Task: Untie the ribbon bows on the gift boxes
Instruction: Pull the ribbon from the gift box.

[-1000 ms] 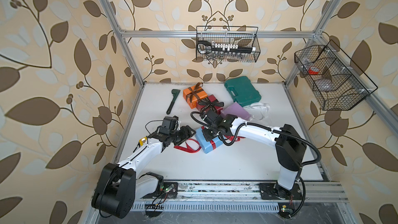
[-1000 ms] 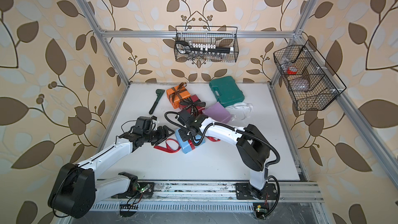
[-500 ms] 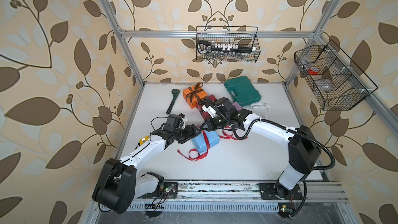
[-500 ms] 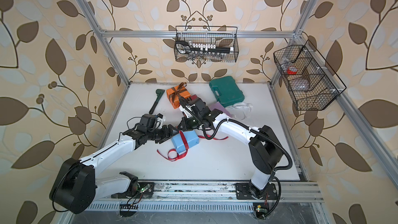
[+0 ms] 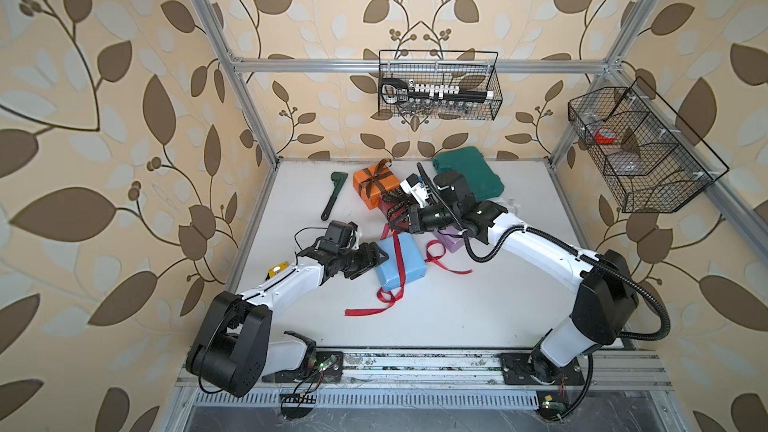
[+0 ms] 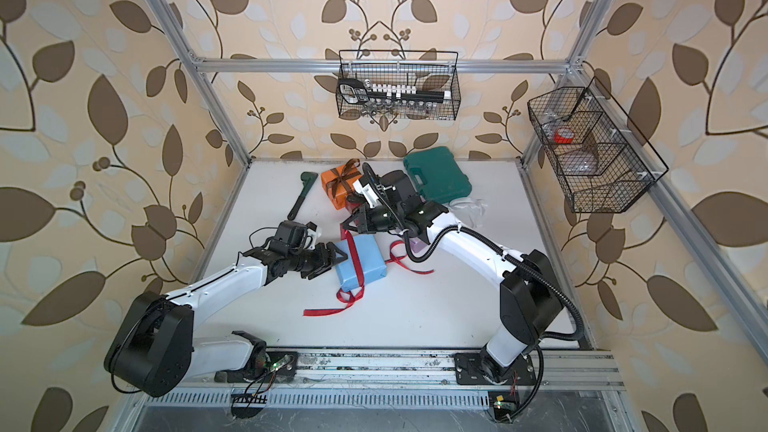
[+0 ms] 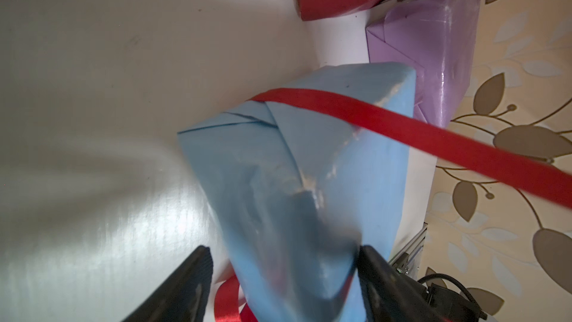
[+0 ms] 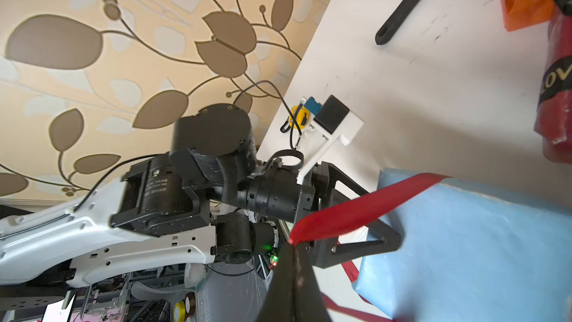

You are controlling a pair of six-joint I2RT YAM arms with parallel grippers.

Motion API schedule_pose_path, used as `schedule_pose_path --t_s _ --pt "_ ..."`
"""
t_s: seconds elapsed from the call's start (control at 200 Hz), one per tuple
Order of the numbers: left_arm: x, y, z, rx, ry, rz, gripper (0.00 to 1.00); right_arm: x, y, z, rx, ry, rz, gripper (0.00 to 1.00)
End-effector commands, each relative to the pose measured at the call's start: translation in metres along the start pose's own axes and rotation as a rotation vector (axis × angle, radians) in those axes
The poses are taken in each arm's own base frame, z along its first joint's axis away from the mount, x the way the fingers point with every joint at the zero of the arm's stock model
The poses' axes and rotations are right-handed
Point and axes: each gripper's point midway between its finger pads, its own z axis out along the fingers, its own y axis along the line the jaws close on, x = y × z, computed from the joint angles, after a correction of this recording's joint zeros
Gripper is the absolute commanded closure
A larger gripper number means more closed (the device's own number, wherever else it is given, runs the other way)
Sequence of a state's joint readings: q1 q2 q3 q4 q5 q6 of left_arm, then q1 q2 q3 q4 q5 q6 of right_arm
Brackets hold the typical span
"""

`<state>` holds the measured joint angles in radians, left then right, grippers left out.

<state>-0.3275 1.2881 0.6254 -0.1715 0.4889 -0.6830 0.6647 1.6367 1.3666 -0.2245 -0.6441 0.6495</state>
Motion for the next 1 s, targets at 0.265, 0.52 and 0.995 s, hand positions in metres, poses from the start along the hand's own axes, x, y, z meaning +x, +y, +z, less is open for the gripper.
schedule_pose_path --t_s 0.265,0.52,0.995 --pt "-0.004 0.005 0.002 -0.039 -0.009 -0.005 0.24 -0.055 0.066 -0.04 -0.109 -0.119 -0.167 1.0" --pt "-0.015 -0.012 -0.007 -0.007 -0.039 0.013 0.23 -0.044 0.028 -0.02 -0.082 -0.059 -0.096 1.0" --pt "-0.039 -0.053 0.025 0.062 -0.009 0.094 0.18 -0.082 0.075 -0.051 -0.135 -0.148 -0.202 1.0"
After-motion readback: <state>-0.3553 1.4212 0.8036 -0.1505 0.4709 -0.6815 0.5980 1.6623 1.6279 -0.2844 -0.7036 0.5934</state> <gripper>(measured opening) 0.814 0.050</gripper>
